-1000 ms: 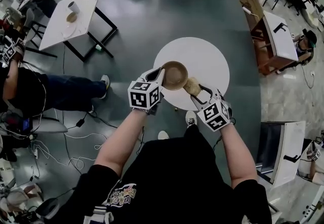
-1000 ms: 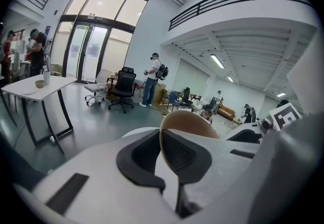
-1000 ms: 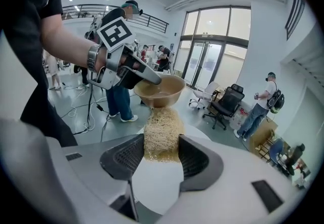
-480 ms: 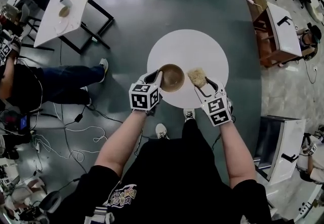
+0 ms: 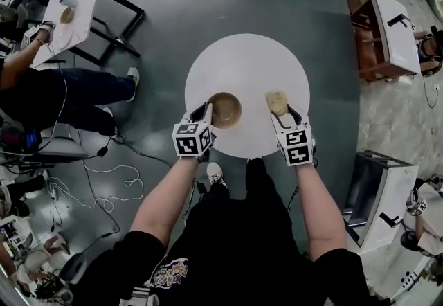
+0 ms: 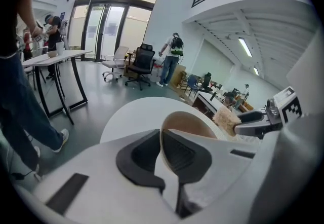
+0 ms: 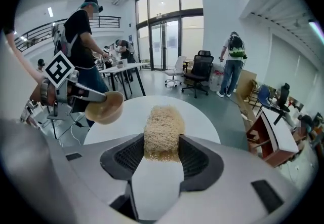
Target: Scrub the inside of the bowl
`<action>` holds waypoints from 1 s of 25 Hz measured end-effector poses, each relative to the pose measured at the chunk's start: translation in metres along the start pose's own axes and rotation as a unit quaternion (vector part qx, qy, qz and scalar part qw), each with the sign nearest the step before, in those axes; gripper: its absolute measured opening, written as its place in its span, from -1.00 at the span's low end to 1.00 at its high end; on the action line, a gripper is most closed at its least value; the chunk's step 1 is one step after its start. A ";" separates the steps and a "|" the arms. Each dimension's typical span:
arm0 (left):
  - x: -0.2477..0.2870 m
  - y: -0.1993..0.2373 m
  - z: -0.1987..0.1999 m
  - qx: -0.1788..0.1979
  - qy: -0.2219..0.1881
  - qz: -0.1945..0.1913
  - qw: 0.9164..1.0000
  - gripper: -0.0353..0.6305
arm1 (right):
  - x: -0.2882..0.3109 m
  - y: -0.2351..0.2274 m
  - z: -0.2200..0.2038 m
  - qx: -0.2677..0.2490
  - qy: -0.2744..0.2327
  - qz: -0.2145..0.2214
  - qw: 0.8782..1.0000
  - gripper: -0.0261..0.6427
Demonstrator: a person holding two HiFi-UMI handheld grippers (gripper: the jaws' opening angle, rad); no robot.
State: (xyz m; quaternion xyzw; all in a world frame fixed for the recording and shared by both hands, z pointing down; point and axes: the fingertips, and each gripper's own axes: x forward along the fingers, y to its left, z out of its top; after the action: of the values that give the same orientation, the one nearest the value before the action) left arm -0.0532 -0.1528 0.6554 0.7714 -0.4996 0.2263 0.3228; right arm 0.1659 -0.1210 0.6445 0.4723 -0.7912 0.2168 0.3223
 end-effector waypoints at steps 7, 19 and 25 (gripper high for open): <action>0.044 0.010 -0.011 -0.010 0.017 0.023 1.000 -0.83 | 0.048 -0.032 -0.021 0.013 0.039 0.016 0.999 -0.26; 0.078 0.028 -0.022 -0.031 0.030 0.039 0.998 -0.83 | 0.100 -0.051 -0.025 -0.010 0.067 0.029 0.997 -0.26; 0.081 0.032 -0.022 -0.027 0.032 0.031 0.999 -0.83 | 0.108 -0.047 -0.026 -0.004 0.067 0.023 0.998 -0.25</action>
State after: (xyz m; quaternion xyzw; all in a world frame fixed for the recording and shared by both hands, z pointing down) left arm -0.0513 -0.1970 0.7335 0.7388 -0.5187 0.2473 0.3521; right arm 0.1780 -0.1913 0.7417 0.4376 -0.7794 0.2517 0.3712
